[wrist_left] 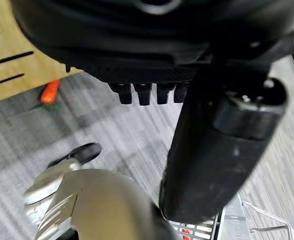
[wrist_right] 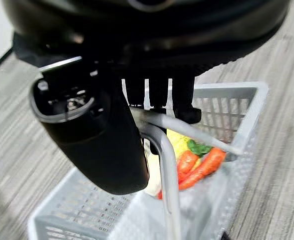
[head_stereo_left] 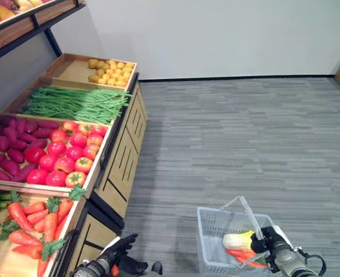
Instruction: Get the vegetables into the basket
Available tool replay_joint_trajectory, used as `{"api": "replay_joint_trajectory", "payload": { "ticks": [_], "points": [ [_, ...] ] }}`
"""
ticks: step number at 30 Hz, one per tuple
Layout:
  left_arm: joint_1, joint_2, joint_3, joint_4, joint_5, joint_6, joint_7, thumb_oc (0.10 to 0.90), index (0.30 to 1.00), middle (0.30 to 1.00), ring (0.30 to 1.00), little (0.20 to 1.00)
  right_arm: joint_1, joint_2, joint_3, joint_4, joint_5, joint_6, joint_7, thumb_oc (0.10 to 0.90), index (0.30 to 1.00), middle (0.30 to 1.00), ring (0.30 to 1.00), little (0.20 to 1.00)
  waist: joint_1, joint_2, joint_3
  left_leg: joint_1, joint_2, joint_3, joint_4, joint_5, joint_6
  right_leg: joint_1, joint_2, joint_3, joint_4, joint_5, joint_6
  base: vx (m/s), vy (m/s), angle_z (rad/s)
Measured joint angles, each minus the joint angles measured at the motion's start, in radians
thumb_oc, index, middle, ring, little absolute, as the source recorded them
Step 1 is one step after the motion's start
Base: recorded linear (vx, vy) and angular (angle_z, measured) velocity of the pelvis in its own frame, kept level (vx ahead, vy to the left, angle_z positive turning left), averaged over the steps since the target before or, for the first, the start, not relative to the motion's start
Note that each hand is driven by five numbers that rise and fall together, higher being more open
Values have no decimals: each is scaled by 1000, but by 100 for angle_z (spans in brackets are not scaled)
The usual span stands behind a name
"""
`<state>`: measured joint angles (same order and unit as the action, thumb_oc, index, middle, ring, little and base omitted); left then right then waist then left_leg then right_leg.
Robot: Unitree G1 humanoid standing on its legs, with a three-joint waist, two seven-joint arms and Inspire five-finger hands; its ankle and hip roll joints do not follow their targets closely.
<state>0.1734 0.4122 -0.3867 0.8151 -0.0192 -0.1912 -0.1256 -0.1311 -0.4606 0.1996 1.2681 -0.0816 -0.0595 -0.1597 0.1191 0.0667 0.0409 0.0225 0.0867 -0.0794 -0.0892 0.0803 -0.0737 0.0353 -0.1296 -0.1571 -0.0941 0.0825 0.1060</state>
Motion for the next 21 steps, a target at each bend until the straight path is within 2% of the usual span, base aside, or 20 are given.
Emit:
{"api": "replay_joint_trajectory", "payload": {
  "ticks": [1,2,6,14,17,21],
  "points": [
    [-21,-40,30,52,12,1,16,900,1000,1000,1000,1000,-12,-4,0,15,0,1,0,400,300,300,300,300,0,2,-2,-1,-1,2,0,0,0,-2,0,2,0,0,0,-3,-27,-5],
    [-42,-56,39,94,39,25,37,900,1000,1000,1000,1000,-21,-8,-2,16,1,3,-2,900,1000,1000,1000,1000,0,5,-3,-7,2,2,0,0,0,-8,3,2,0,0,0,-2,-21,-5],
    [-82,-101,91,189,129,8,82,900,1000,1000,1000,1000,-27,-30,-25,16,1,1,-8,900,1000,1000,1000,1000,-1,8,-5,-11,7,6,0,3,-8,-16,8,7,0,0,-3,10,-26,-4],
    [-94,-141,156,288,180,26,159,900,1000,1000,1000,1000,-27,-97,-96,24,22,-4,-22,900,1000,1000,1000,1000,-7,4,-1,-12,7,10,0,-2,-7,-19,12,11,0,-2,-3,3,-3,-1],
    [-90,-143,162,346,221,75,172,900,1000,1000,1000,1000,-25,-96,-116,25,43,-9,-27,900,1000,1000,1000,1000,-21,-3,6,-11,11,13,0,-5,-9,-20,12,14,0,-6,-2,4,-2,-3],
    [-46,-148,163,380,225,97,171,900,1000,1000,1000,1000,-1,-74,-116,46,51,-10,-19,900,1000,1000,1000,1000,-25,-16,27,-10,12,13,0,-5,-9,-20,13,14,0,-6,-3,0,0,0]
  ]
}}
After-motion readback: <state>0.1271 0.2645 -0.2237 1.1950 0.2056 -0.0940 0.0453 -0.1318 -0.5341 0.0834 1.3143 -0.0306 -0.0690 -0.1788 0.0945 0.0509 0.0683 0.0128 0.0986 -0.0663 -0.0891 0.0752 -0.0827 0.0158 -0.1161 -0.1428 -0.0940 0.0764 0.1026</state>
